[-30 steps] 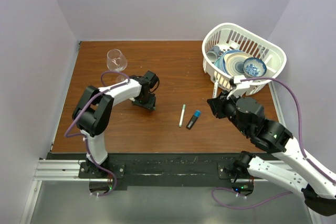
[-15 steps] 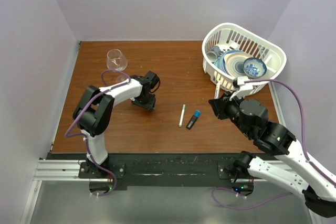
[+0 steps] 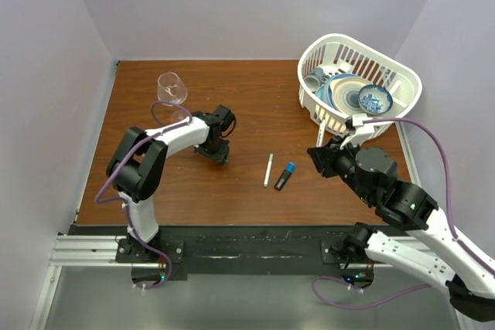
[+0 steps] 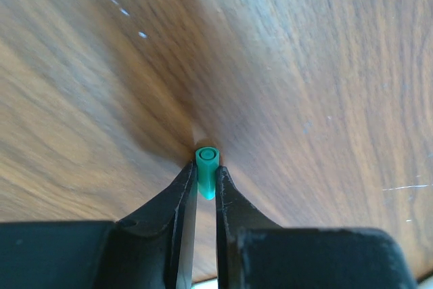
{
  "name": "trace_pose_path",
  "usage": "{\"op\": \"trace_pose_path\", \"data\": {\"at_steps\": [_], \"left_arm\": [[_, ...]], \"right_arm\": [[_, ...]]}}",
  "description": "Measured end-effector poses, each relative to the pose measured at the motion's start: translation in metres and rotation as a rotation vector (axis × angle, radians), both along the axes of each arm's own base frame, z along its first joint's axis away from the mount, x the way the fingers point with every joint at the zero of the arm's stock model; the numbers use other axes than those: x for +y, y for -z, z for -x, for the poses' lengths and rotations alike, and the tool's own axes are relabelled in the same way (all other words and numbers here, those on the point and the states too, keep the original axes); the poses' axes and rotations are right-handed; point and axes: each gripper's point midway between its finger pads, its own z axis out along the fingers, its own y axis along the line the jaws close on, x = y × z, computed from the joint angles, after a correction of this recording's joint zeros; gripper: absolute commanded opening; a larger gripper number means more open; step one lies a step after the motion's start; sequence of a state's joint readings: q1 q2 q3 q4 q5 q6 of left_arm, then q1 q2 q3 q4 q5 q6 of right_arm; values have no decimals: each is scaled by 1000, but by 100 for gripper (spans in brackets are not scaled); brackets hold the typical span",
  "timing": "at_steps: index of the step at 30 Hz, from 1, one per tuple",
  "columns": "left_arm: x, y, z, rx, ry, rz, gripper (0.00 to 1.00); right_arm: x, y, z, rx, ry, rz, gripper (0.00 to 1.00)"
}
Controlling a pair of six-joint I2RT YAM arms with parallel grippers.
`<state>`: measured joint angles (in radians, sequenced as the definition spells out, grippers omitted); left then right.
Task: Insert the pens into the pen caps
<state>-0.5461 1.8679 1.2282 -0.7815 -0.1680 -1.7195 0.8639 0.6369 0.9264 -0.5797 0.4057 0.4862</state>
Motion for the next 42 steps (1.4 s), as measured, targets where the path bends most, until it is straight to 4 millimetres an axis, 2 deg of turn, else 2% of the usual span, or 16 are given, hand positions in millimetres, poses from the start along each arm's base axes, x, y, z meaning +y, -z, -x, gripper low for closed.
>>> {"op": "trace_pose_path", "data": {"at_steps": [5,7,9,11,15,19,22,28,34,42], "left_arm": [[14,-9,13,-26,82,-38,0],[16,-18,16,-62,119,-28,0],[17,-36,18,-139,170,-2,0],[17,-55,18,-224,212,26,0],[12,-114,11,-473,302,95,0],[0,-171,2,-704,380,168,0],[-7,-198,4,-827,439,214,0],[-9,-226,14,-969,501,255,0],[-15,-263,25,-1130,554,326,0],[-27,-271,35,-1191,650,381,0]], "right_arm": [[17,15,0,55,-50,-2,0],[27,28,1,86,-82,0,0],[40,44,5,125,-138,-4,0],[54,56,8,159,-196,-13,0],[85,73,12,215,-305,-44,0],[115,76,15,243,-416,-96,0],[134,80,13,263,-467,-119,0],[158,99,8,324,-518,-131,0],[175,94,9,322,-559,-162,0],[186,77,8,289,-582,-193,0]]}}
